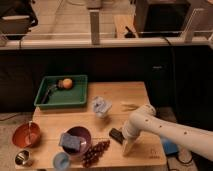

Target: Place eraser in table surface

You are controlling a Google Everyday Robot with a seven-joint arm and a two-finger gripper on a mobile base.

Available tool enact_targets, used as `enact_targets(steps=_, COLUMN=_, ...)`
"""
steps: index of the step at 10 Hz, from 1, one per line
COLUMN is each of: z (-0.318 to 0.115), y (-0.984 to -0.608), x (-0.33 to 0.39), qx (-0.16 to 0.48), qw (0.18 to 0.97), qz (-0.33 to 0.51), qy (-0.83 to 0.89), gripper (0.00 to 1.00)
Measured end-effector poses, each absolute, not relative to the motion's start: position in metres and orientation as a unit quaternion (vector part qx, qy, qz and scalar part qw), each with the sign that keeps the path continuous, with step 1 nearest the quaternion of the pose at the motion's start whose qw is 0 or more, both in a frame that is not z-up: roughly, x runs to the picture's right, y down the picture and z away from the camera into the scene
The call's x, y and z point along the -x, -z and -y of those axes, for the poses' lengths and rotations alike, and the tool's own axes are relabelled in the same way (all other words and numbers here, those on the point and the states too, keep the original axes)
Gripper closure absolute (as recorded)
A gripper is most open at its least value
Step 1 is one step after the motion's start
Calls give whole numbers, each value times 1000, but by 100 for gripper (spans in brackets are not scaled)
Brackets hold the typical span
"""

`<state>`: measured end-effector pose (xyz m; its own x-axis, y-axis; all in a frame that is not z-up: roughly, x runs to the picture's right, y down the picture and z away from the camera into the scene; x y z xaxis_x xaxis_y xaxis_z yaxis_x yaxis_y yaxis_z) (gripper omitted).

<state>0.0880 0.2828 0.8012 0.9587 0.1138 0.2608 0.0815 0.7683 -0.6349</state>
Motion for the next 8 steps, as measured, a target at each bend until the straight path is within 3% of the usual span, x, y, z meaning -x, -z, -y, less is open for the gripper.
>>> enact_targets(steps=6, z=-281, y=-798, x=-85, qx=337, qw=931, qz=139, qy=-9, gripper=88)
enact_targets(steps=8, z=-280, y=-796, x=-87, qx=338, qw=931, qz=138, qy=-9, gripper=100)
